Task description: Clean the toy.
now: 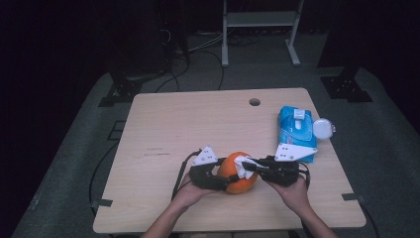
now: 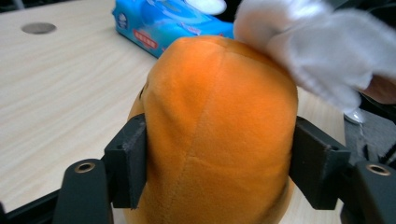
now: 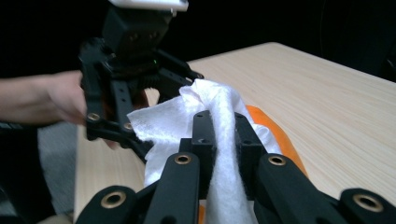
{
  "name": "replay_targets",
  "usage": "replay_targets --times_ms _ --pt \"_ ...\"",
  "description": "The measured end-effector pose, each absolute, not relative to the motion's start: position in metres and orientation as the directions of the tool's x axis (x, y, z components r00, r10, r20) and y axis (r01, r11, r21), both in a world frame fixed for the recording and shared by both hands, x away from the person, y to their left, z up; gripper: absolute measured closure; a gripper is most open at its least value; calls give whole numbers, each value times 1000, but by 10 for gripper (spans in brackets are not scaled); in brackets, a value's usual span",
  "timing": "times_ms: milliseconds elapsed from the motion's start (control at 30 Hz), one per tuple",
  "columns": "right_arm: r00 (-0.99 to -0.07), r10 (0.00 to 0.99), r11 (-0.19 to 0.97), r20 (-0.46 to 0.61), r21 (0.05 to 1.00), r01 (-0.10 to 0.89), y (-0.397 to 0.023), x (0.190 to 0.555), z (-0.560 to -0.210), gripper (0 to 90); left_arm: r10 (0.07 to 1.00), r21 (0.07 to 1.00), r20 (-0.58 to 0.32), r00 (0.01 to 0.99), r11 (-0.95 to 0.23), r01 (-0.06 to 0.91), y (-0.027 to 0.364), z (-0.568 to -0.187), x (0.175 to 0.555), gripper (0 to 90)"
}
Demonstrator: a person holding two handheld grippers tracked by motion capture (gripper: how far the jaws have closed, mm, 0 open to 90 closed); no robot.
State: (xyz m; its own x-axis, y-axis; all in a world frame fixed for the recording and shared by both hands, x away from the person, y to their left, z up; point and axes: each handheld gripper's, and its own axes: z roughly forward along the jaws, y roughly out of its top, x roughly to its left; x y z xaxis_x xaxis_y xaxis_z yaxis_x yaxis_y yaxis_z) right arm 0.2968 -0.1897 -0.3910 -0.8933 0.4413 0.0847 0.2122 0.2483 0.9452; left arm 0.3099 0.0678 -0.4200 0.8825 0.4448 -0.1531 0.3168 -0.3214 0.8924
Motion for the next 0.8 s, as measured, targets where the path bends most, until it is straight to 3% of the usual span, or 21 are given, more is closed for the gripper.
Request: replay_targets --times_ms 200,400,600,800 --pt "-879 465 235 106 942 238 -200 304 -397 818 367 909 -169 915 -302 288 73 -421 313 192" --pt "-884 454 239 113 940 243 -198 304 -399 818 399 916 -142 906 -294 274 69 -429 317 77" --pt "-897 439 293 44 937 190 -183 292 -396 816 391 916 -118 913 -313 252 67 -434 313 221" --pt "-892 450 288 40 939 187 -186 297 -396 820 371 918 -113 922 -316 239 64 -436 310 243"
